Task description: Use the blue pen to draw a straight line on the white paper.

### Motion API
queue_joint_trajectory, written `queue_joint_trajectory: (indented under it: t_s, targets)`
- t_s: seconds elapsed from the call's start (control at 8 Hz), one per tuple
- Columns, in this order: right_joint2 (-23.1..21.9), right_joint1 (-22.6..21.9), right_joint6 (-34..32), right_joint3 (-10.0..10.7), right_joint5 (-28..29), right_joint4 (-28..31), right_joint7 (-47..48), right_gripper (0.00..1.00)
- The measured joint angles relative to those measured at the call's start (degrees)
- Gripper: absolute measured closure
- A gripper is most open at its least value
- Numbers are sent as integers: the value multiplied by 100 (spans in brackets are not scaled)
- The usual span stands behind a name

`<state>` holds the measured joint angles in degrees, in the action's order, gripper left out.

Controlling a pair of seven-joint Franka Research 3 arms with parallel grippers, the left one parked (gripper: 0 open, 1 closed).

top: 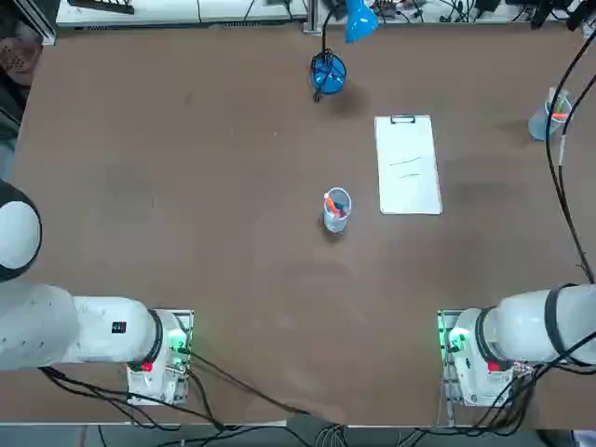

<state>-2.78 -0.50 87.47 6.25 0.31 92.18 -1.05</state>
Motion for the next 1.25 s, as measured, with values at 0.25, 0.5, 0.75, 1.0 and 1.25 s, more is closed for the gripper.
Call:
queue_joint_trajectory:
  t_s: [0.25, 0.5, 0.75, 1.0, 1.25]
  targets:
    - [2, -6, 0, -22, 0, -11, 0, 0]
    - [78, 14, 8, -9, -1, -80, 0, 0]
    - [430, 123, 19, 28, -191, -215, 19, 0]
    - [1063, 449, 92, 116, -277, -481, 22, 0]
    - [2011, 594, 172, 273, -303, -1187, 405, 0]
